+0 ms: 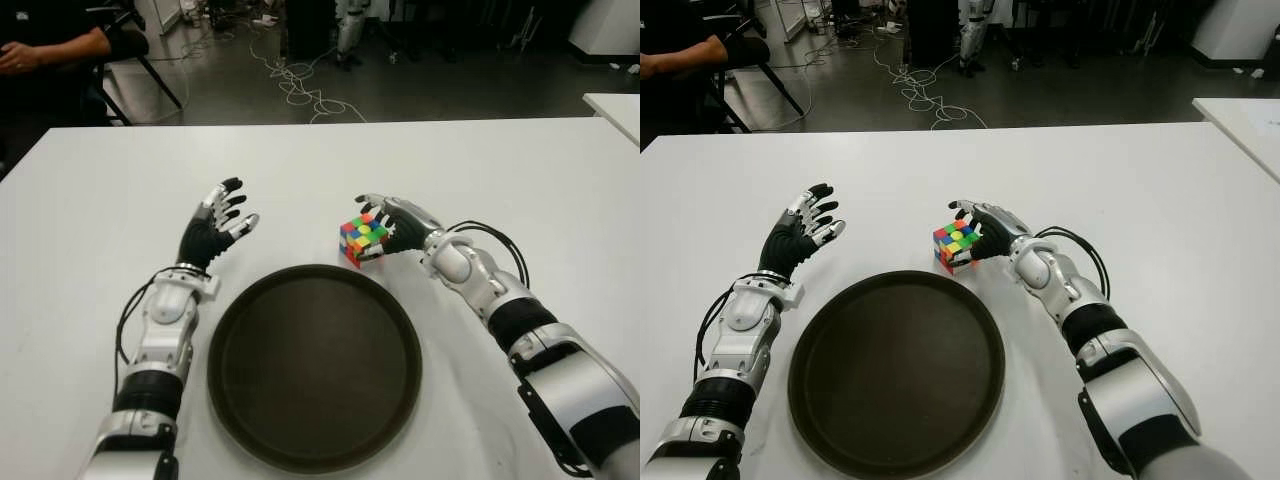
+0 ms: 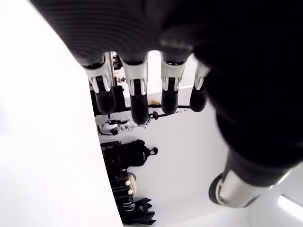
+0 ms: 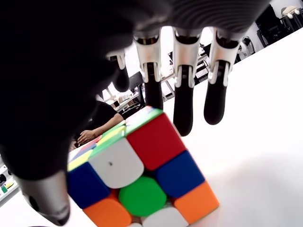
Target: Pick up the Rubik's Cube and put it in the plate
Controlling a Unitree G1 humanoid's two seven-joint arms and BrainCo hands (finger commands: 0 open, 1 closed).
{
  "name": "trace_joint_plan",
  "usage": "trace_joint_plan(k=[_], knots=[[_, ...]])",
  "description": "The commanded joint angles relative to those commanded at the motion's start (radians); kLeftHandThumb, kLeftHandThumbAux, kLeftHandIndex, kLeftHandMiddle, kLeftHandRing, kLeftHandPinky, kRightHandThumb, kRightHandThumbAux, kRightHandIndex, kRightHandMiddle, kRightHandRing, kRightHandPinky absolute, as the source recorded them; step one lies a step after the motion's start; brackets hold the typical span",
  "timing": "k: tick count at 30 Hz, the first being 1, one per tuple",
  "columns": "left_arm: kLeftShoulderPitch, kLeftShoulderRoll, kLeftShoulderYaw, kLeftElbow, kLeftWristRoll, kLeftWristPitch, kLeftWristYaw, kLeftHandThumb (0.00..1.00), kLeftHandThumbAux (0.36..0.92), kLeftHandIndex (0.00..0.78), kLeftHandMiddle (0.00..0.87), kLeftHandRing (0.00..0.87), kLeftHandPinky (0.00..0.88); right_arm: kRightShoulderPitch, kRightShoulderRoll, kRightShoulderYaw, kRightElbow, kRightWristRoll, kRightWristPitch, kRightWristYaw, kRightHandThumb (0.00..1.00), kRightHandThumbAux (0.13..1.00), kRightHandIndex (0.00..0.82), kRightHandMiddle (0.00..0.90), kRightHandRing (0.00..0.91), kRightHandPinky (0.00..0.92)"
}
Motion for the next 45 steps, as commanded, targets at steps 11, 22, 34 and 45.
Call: trace_joint_plan(k=[11,22,34,45], knots=[[0.002,0.003,-0.005,-0.005,0.014,-0.005,0.010,0.074,0.738,0.072,0.110,0.101,0.107,0.011,0.001,-0.006,-0.019,0.004,0.017,0.002,0.000,0.728,0.125,0.253,0.328,0.410],[0.002,0.004,-0.007,-0.014,0.018,0.013,0.016,0.085,0.751,0.079,0.111,0.104,0.101,0.012,0.002,-0.007,-0.017,0.000,0.017,-0.008,0.000,0.722,0.126,0.250,0.315,0.392],[0.003,0.006,-0.008,-0.008,0.027,0.000,0.026,0.094,0.754,0.088,0.119,0.111,0.109,0.015,0.010,-0.014,-0.028,0.012,0.043,0.008,0.000,0.751,0.130,0.267,0.349,0.444],[0.000,0.006,-0.006,0.004,0.016,-0.015,0.010,0.103,0.741,0.084,0.125,0.113,0.104,0.014,-0.006,0.011,-0.044,-0.008,0.020,0.027,0.000,0.727,0.149,0.265,0.329,0.406]])
